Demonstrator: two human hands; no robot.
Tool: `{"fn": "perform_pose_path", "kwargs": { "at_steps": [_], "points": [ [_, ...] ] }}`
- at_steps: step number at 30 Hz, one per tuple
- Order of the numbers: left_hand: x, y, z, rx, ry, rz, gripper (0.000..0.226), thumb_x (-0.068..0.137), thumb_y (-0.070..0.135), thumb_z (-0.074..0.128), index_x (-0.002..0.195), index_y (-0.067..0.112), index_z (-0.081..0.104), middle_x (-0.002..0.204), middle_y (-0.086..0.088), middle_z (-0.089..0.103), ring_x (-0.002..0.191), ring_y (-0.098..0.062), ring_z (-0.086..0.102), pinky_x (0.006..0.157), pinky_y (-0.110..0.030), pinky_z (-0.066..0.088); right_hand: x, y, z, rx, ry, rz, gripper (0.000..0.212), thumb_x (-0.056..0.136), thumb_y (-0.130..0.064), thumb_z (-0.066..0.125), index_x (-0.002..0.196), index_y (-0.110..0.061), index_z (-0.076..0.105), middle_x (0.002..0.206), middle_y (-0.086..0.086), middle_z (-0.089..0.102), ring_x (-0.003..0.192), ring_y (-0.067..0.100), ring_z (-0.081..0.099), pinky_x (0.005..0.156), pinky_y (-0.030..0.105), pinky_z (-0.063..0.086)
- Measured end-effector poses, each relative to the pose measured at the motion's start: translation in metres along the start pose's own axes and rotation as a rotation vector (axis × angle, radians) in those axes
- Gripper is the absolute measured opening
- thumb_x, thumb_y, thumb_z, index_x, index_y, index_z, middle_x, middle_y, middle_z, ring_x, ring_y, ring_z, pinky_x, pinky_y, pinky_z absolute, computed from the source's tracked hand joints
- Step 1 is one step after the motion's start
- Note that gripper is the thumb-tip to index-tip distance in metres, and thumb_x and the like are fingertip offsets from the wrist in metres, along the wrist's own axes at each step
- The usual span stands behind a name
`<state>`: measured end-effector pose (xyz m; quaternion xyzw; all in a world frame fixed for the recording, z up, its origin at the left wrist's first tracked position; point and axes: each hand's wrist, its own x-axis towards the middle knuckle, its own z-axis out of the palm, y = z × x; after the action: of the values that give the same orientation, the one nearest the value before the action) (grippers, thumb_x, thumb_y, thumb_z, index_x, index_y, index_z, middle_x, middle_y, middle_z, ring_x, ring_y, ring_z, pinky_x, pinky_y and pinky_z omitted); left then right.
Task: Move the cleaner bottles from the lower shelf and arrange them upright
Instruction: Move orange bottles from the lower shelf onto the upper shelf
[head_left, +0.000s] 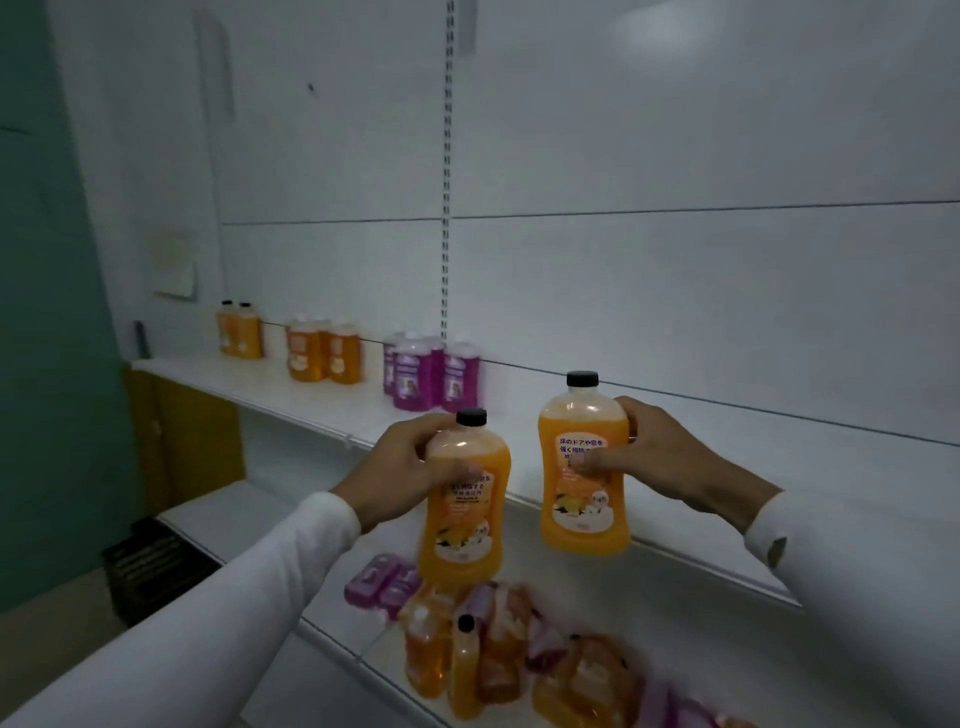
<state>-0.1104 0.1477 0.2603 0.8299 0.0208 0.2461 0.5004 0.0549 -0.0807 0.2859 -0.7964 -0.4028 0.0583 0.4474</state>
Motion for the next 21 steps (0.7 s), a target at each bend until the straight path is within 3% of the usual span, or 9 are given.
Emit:
{"fn": "perform_pose_path", "kwargs": {
  "at_steps": [8,13,18,21],
  "points": [
    [-0.004,-0.057,-0.157,0.08,0.224,-0.101,0.045,0.075,0.019,0.079,0.115,0.024,0.06,0.106,-0.001,0.068,0.092,-0.012,0.067,0.074,-0.024,0.057,0.119,-0.075,0.121,0.013,-0.102,-0.115,0.051,0.071,-0.036,0.081,0.114,-0.023,0.058,0.103,-0.004,0.071,0.091,0.015,0.07,0.08,0.033,0.059],
    [0.003,-0.097,-0.247,0.121,0.287,-0.155,0.044,0.077,0.023,0.078,0.116,0.022,0.057,0.105,0.0,0.066,0.094,-0.013,0.065,0.074,-0.024,0.055,0.192,-0.121,0.197,0.07,-0.172,-0.159,0.046,0.072,-0.03,0.082,0.111,-0.027,0.058,0.103,-0.004,0.072,0.091,0.013,0.07,0.081,0.033,0.059],
    [0.026,-0.141,-0.315,0.122,0.368,-0.165,0.044,0.077,0.022,0.077,0.116,0.022,0.058,0.106,0.0,0.065,0.094,-0.014,0.065,0.073,-0.026,0.056,0.269,-0.144,0.264,0.093,-0.234,-0.197,0.058,0.07,-0.033,0.084,0.12,-0.022,0.056,0.107,-0.001,0.072,0.096,0.017,0.07,0.085,0.042,0.059],
    [0.056,-0.175,-0.349,0.118,0.428,-0.173,0.051,0.076,0.025,0.078,0.122,0.022,0.056,0.11,0.0,0.064,0.097,-0.017,0.065,0.082,-0.035,0.058,0.322,-0.151,0.304,0.115,-0.27,-0.226,0.058,0.07,-0.034,0.084,0.12,-0.026,0.056,0.109,-0.003,0.071,0.096,0.016,0.07,0.086,0.042,0.058]
  ]
}}
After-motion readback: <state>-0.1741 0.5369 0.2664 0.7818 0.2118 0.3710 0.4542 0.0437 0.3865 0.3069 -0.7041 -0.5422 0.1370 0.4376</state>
